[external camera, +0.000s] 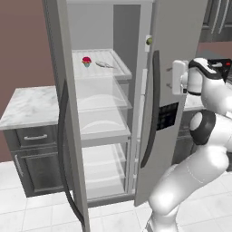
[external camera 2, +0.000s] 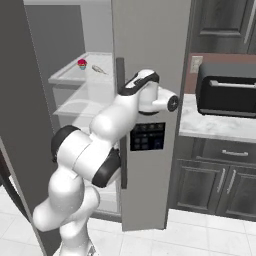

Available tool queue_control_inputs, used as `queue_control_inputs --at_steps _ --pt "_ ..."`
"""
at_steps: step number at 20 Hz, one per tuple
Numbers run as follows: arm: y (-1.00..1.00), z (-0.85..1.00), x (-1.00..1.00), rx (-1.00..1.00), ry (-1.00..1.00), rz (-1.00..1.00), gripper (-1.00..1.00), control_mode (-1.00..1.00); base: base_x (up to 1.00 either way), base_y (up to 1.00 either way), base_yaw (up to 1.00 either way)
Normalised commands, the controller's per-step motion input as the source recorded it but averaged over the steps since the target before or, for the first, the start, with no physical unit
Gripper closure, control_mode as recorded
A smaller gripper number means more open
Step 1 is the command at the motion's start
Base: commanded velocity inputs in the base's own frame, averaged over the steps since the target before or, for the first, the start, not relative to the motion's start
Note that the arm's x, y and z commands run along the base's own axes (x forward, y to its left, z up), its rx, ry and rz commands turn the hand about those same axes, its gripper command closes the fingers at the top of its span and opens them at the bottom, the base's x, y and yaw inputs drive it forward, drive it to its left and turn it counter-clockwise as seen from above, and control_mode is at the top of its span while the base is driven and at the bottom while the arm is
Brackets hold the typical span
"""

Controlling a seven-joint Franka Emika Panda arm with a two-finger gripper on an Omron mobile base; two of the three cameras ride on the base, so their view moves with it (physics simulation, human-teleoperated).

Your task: Pick up the frozen fish from the freezer, place it on any shelf in the fridge, and close the fridge and freezer doors when done.

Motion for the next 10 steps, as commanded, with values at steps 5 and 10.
queue_control_inputs --at_steps 5,10 --pt "0.01 0.00 0.36 0.00 0.00 -0.10 -1.00 -1.00 0.00 0.00 0.00" --pt "0.08 0.00 0.41 0.00 0.00 -0.10 -1.00 -1.00 0.00 0.00 0.00"
